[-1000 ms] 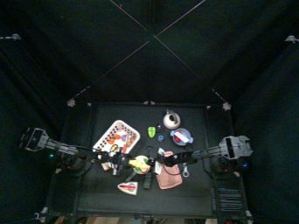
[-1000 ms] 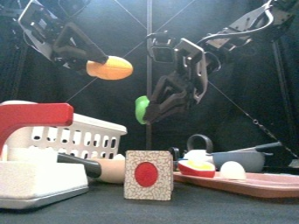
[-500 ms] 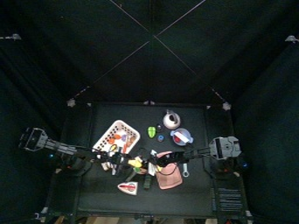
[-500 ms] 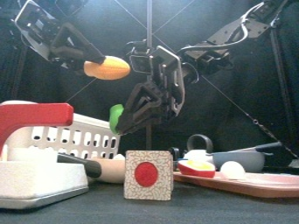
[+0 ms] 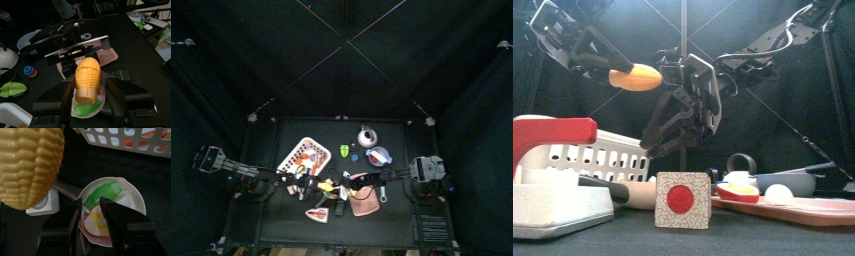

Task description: Place corn husk in pan

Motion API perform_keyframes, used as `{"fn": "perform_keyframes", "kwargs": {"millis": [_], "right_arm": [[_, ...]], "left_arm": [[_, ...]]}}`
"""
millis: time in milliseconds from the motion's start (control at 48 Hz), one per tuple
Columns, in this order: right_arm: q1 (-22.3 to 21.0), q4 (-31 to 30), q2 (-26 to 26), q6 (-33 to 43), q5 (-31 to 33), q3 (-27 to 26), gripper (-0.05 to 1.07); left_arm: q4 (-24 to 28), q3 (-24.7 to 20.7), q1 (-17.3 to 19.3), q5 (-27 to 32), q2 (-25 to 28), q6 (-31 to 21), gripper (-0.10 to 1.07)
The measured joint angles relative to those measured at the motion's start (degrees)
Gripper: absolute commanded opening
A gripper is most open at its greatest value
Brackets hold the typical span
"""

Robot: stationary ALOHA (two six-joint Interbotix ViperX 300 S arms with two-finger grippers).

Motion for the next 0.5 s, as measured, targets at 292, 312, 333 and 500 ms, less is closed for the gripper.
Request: {"fn": "perform_keyframes", "kwargs": {"millis": [292, 312, 333, 500], "right_arm": [[0.44, -2.9, -6.77, -0.18, 2.9, 4.48, 0.74], [0.62, -3.08, -7.65, -0.18, 2.99, 5.01, 0.74], [0.7, -3.34, -8.26, -0.18, 2.99, 5.45, 0.74], [2.46, -4.39, -14.59, -0.09, 2.99, 8.88, 0.74]], "left_arm": [[0.0, 0.18, 0.0, -0.09, 0.0, 0.0, 0.6], [0.0, 0.18, 0.0, 0.0, 0.0, 0.0, 0.6], [0.09, 0.18, 0.0, -0.09, 0.0, 0.09, 0.6], [0.0, 0.26, 0.0, -0.35, 0.0, 0.0, 0.6]]}}
